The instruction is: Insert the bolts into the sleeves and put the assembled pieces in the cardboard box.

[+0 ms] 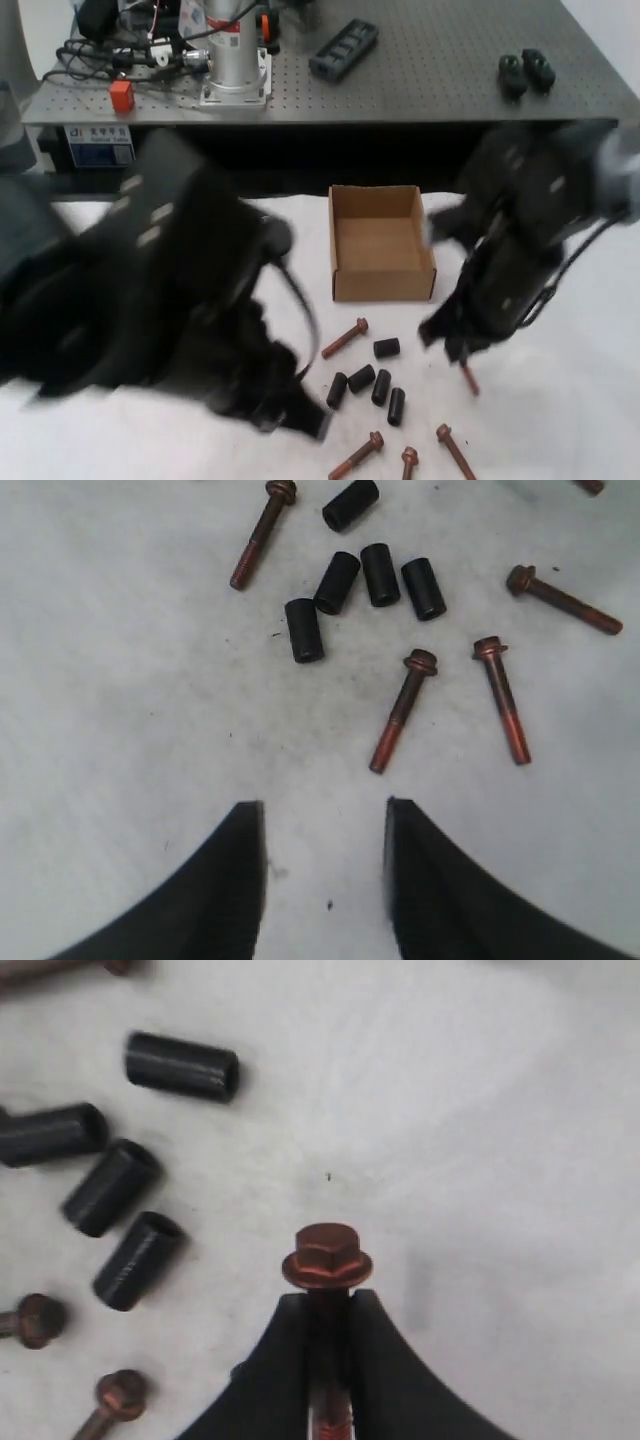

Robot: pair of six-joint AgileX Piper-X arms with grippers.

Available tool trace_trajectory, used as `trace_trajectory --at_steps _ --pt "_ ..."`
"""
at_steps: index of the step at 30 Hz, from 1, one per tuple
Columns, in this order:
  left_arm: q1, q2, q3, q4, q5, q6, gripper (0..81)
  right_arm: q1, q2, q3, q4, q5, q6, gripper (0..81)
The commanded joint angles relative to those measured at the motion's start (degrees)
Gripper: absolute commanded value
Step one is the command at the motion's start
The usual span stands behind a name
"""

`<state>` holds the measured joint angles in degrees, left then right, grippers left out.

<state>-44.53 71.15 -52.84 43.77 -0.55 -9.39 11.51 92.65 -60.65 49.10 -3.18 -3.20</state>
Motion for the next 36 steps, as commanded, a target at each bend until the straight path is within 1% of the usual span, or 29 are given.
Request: trace_trajectory --at_steps 1,4,8,13,16,21,36 --pt "1.3 9.4 -7.2 2.0 -0.1 2.5 28.5 -0.7 -11.5 2.0 0.9 -2.1 4.1 0.3" --pt "2.5 17.1 -13.5 5.4 -0.1 5.2 28.5 -1.0 -19.2 4.3 1.2 -2.1 6.3 0.3" --pt "3.2 26.8 -20.7 9.3 0.6 9.4 28.5 -1.0 -28.2 7.5 1.1 -3.0 6.6 0.3" --pt "3.2 35.8 -28.5 13.6 2.3 11.3 28.5 -1.0 -34.6 9.7 1.1 -3.0 7.2 0.3" --pt "3.2 39.9 -31.6 15.1 3.0 11.2 28.5 -1.0 -35.8 9.8 2.2 -3.0 7.5 0.3" --pt "3.2 43.3 -33.9 14.3 4.3 11.2 28.5 -1.0 -35.9 9.9 3.3 -3.0 7.5 0.3" --pt "3.2 49.0 -34.0 10.7 4.9 10.9 28.5 -1.0 -35.9 9.9 3.3 -3.0 7.5 0.3"
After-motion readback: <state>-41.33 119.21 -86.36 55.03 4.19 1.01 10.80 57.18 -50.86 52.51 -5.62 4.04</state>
